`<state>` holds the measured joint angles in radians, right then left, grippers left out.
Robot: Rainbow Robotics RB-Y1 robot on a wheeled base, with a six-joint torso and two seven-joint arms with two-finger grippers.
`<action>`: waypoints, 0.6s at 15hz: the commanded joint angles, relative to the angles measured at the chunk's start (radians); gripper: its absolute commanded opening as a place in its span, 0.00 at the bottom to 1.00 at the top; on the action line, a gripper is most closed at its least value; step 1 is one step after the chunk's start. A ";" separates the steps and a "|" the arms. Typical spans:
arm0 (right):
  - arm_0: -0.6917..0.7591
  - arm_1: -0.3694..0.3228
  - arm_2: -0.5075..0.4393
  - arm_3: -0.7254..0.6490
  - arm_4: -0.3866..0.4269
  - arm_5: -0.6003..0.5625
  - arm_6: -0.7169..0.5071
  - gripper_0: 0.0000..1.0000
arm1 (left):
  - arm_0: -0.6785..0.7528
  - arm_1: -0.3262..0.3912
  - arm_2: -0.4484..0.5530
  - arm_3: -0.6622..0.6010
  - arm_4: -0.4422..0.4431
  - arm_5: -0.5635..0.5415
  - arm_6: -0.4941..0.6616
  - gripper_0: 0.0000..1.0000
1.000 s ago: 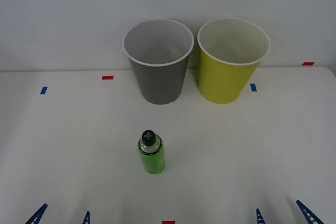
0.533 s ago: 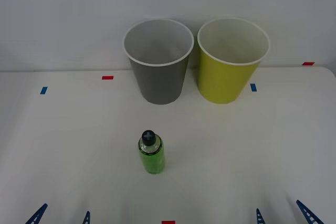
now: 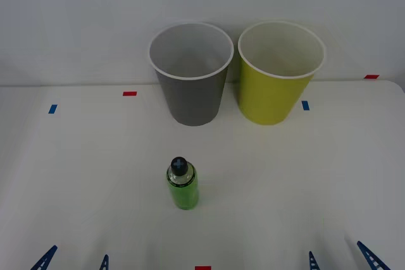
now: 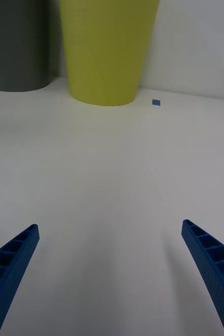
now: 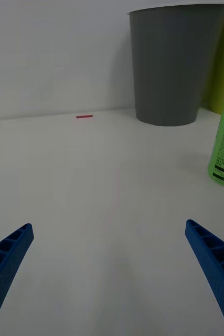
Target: Put cans in the gray bin and PET bottles in the light green bin.
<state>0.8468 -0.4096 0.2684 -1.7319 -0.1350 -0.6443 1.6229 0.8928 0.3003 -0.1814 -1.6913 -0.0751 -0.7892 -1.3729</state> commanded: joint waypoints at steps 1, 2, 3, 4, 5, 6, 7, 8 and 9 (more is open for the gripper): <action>0.000 0.000 0.000 0.000 0.000 0.000 0.000 0.95 | -0.044 0.003 -0.006 0.070 0.014 -0.059 -0.002 1.00; 0.000 0.000 0.000 0.000 0.000 0.000 0.000 0.95 | -0.051 0.019 -0.007 0.073 0.044 -0.082 -0.005 1.00; 0.000 0.000 0.000 0.000 0.000 0.000 0.000 0.95 | -0.064 0.039 -0.009 0.075 0.058 -0.093 -0.006 1.00; 0.000 0.000 0.000 0.000 0.000 0.000 0.000 0.95 | -0.078 0.068 -0.013 0.073 0.063 -0.093 -0.009 1.00; 0.000 0.000 0.000 0.000 0.000 0.000 0.000 0.95 | -0.101 0.112 -0.033 0.073 0.075 -0.097 -0.015 1.00; 0.000 0.000 0.000 0.000 0.000 0.000 0.000 0.94 | -0.132 0.152 -0.061 0.073 0.087 -0.097 -0.020 1.00; 0.000 0.000 0.000 0.000 0.000 0.000 0.000 0.95 | -0.179 0.207 -0.113 0.073 0.115 -0.096 -0.026 1.00; 0.000 0.000 0.000 0.000 0.000 0.000 0.000 0.94 | -0.218 0.255 -0.164 0.073 0.152 -0.096 -0.032 1.00; 0.000 0.000 0.000 0.000 0.000 0.000 0.000 0.95 | -0.242 0.280 -0.190 0.073 0.164 -0.096 -0.040 1.00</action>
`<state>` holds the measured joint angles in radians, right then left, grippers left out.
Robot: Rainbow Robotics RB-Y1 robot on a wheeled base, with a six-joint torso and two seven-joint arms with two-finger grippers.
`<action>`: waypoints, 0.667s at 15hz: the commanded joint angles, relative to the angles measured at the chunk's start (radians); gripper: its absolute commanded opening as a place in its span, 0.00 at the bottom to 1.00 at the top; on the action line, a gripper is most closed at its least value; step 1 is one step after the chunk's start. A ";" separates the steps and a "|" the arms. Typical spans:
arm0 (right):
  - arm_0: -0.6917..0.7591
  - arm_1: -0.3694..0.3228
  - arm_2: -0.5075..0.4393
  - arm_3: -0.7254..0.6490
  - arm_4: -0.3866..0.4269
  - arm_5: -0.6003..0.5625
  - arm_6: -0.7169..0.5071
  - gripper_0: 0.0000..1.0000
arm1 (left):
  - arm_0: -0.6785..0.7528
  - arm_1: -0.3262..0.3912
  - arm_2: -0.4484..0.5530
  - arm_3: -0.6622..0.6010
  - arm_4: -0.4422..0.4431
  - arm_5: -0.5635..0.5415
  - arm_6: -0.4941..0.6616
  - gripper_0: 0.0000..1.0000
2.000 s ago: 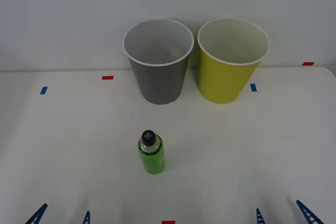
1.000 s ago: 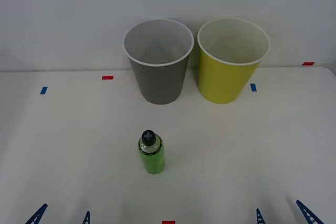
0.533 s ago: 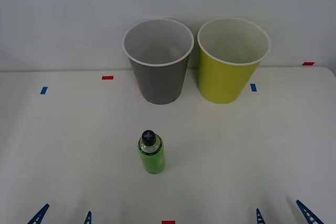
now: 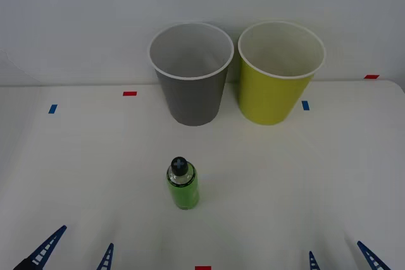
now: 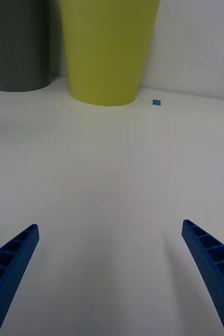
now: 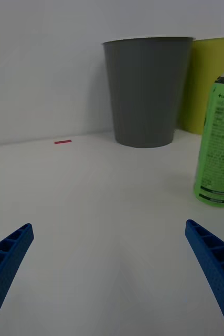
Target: Put cans in the gray bin and PET bottles in the light green bin.
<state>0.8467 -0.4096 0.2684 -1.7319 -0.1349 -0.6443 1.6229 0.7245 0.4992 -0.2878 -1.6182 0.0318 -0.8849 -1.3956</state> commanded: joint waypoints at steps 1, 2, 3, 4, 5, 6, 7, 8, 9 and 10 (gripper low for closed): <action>0.000 0.000 0.000 0.000 0.000 0.000 0.000 0.95 | -0.099 0.110 -0.114 -0.003 0.056 0.000 -0.023 1.00; 0.000 0.000 0.000 0.000 0.000 0.000 0.000 0.95 | -0.123 0.128 -0.149 -0.006 0.066 0.000 -0.028 1.00; 0.000 0.000 0.000 0.000 0.000 0.000 0.000 0.95 | -0.143 0.139 -0.172 -0.008 0.074 0.001 -0.034 1.00; 0.000 0.000 0.000 0.000 0.000 0.000 0.000 0.95 | -0.166 0.142 -0.197 -0.006 0.085 0.011 -0.039 1.00; 0.000 0.000 0.000 0.000 0.000 0.000 0.000 0.95 | -0.191 0.147 -0.218 -0.006 0.094 0.030 -0.046 1.00; 0.000 0.000 0.000 0.000 0.000 0.000 0.000 0.95 | -0.220 0.160 -0.243 -0.006 0.100 0.041 -0.051 1.00; 0.000 0.000 0.000 0.000 0.000 0.000 0.000 0.95 | -0.240 0.170 -0.263 -0.008 0.112 0.047 -0.054 1.00; 0.000 0.000 0.000 0.000 0.000 0.000 0.000 0.95 | -0.264 0.176 -0.287 -0.006 0.126 0.058 -0.060 1.00; 0.000 0.000 0.000 0.000 0.000 0.000 0.000 0.95 | -0.281 0.179 -0.306 -0.006 0.134 0.061 -0.063 1.00; 0.000 0.000 0.000 0.000 0.000 0.000 0.000 0.95 | -0.312 0.186 -0.346 -0.006 0.152 0.061 -0.069 1.00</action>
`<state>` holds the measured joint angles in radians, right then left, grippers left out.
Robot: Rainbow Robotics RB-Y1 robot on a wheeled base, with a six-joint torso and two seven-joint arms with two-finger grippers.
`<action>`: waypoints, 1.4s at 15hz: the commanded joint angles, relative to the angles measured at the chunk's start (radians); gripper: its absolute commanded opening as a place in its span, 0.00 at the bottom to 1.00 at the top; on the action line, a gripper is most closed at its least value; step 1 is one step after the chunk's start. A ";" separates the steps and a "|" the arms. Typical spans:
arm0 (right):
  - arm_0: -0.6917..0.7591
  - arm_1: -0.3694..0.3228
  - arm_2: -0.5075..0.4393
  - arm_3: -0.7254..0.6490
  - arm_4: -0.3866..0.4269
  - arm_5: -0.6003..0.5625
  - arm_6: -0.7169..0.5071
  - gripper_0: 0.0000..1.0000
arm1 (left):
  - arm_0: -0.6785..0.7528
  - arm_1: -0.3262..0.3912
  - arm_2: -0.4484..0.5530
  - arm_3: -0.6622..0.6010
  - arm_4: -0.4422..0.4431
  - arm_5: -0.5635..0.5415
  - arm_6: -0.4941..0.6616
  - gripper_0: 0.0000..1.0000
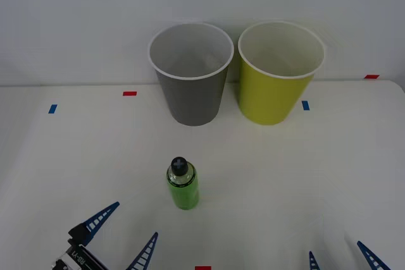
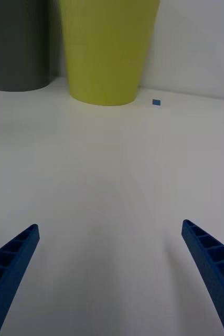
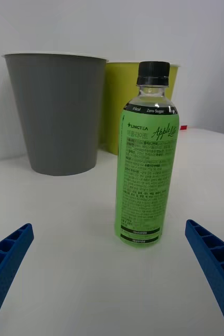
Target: Put cans in the gray bin and PET bottles in the light green bin.
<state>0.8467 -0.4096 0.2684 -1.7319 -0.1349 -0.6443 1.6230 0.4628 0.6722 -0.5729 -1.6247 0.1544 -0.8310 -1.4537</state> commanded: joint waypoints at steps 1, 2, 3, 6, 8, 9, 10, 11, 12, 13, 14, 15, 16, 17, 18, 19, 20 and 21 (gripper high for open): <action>0.000 0.000 0.000 0.000 0.000 0.000 0.000 0.95 | -0.072 0.017 -0.084 0.000 0.040 0.009 -0.017 1.00; 0.000 0.000 0.000 0.000 0.000 0.000 0.000 0.95 | -0.095 0.018 -0.096 0.000 0.054 0.021 -0.023 1.00; 0.000 0.000 0.000 0.000 0.000 0.000 0.000 0.94 | -0.113 0.020 -0.096 -0.001 0.063 0.044 -0.030 1.00; 0.000 0.000 0.000 0.000 0.000 0.000 0.000 0.94 | -0.167 0.020 -0.108 0.000 0.063 0.082 -0.036 1.00; 0.000 0.000 0.000 0.000 0.000 0.000 0.000 0.95 | -0.211 0.018 -0.148 0.000 0.090 0.105 -0.036 1.00; 0.000 0.000 0.000 0.000 0.000 0.000 0.000 0.95 | -0.234 0.018 -0.166 0.000 0.113 0.115 -0.036 1.00; 0.000 0.000 0.000 0.000 0.000 0.000 0.000 0.95 | -0.256 0.018 -0.177 0.000 0.129 0.124 -0.037 1.00; 0.000 0.000 0.000 0.000 0.000 0.000 0.000 0.95 | -0.266 0.018 -0.180 0.000 0.134 0.135 -0.039 1.00; 0.000 0.000 0.000 0.000 0.000 0.000 0.000 0.95 | -0.276 0.018 -0.180 0.000 0.132 0.142 -0.039 1.00; 0.000 0.000 0.000 0.000 0.000 0.000 0.000 0.95 | -0.286 0.018 -0.180 0.000 0.132 0.150 -0.037 1.00; 0.000 0.000 0.000 0.000 0.000 0.000 0.000 0.95 | -0.296 0.014 -0.180 0.000 0.131 0.162 -0.039 1.00; 0.000 0.000 0.000 0.000 0.000 0.000 0.000 0.95 | -0.303 0.009 -0.180 0.000 0.131 0.168 -0.037 1.00; 0.000 0.000 0.000 0.000 0.000 0.000 0.000 0.95 | -0.312 0.001 -0.182 0.000 0.132 0.185 -0.036 1.00; 0.000 0.000 0.000 0.000 0.000 0.000 0.000 0.95 | -0.326 -0.005 -0.183 0.000 0.131 0.196 -0.036 1.00; 0.000 0.000 0.000 0.000 0.000 0.000 0.000 0.95 | -0.337 -0.013 -0.186 0.000 0.131 0.204 -0.034 1.00; 0.000 0.000 0.000 0.000 0.000 0.000 0.000 0.95 | -0.342 -0.020 -0.186 0.000 0.131 0.211 -0.034 1.00; 0.000 0.000 0.000 0.000 0.000 0.000 0.000 0.94 | -0.348 -0.028 -0.186 0.000 0.129 0.220 -0.034 1.00; 0.000 0.000 0.000 0.000 0.000 0.000 0.000 0.94 | -0.359 -0.034 -0.197 0.000 0.132 0.225 -0.033 1.00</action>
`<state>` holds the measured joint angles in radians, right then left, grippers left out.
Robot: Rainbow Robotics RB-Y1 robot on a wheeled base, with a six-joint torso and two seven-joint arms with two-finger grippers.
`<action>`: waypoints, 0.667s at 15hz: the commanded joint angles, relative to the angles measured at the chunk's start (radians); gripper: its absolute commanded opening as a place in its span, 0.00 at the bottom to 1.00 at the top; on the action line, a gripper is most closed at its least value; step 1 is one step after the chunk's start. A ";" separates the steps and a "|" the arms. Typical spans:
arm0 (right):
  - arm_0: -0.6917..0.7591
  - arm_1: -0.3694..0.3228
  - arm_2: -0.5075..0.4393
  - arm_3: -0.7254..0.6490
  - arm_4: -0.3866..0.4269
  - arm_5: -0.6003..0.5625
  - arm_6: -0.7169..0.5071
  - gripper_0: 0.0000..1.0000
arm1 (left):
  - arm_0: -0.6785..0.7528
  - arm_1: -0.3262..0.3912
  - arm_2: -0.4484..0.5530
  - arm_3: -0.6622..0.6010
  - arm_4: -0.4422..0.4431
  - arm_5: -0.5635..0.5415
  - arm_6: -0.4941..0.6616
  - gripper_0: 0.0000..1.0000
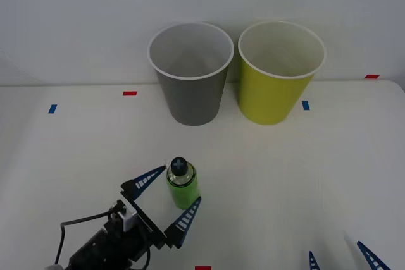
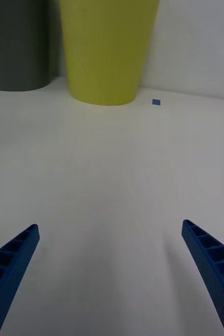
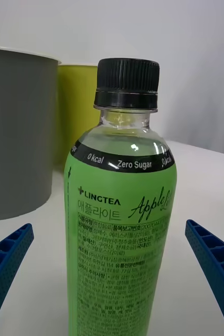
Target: Put cans in the gray bin and PET bottles in the light green bin.
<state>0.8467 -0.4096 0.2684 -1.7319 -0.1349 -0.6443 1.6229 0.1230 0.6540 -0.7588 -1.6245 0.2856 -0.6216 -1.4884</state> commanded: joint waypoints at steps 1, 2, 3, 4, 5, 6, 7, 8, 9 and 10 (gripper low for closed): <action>0.000 0.000 0.000 0.000 0.000 0.000 0.000 0.95 | -0.023 -0.019 -0.017 0.000 0.006 0.019 0.002 1.00; 0.000 0.000 0.000 0.000 0.000 0.000 0.000 0.94 | -0.031 -0.024 -0.020 0.000 0.004 0.028 0.002 1.00; 0.000 0.000 0.000 0.000 0.000 0.000 0.000 0.95 | -0.036 -0.027 -0.020 0.000 0.001 0.029 0.002 1.00; 0.000 0.000 0.000 0.000 0.000 0.000 0.000 0.94 | -0.042 -0.027 -0.022 0.000 0.000 0.031 0.002 1.00; 0.000 0.000 0.000 0.000 0.000 0.000 0.000 0.95 | -0.046 -0.025 -0.020 0.000 0.000 0.034 0.004 1.00; 0.000 0.000 0.000 0.000 0.000 0.000 0.000 0.95 | -0.056 -0.027 -0.020 0.000 0.001 0.043 0.005 1.00; 0.000 0.000 0.000 0.000 0.000 0.000 0.000 0.95 | -0.065 -0.027 -0.020 0.000 0.000 0.049 0.005 1.00; 0.000 0.000 0.000 0.000 0.000 0.000 0.000 0.95 | -0.074 -0.025 -0.020 0.000 0.000 0.060 0.005 1.00; 0.000 0.000 0.000 0.000 0.000 0.000 0.000 0.95 | -0.083 -0.027 -0.020 -0.002 0.000 0.066 0.008 1.00; 0.000 0.000 0.000 0.000 0.000 0.000 0.000 0.95 | -0.091 -0.027 -0.020 0.000 0.000 0.071 0.010 1.00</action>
<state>0.8467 -0.4096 0.2684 -1.7319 -0.1349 -0.6443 1.6229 0.0424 0.6278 -0.7794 -1.6249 0.2859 -0.5580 -1.4813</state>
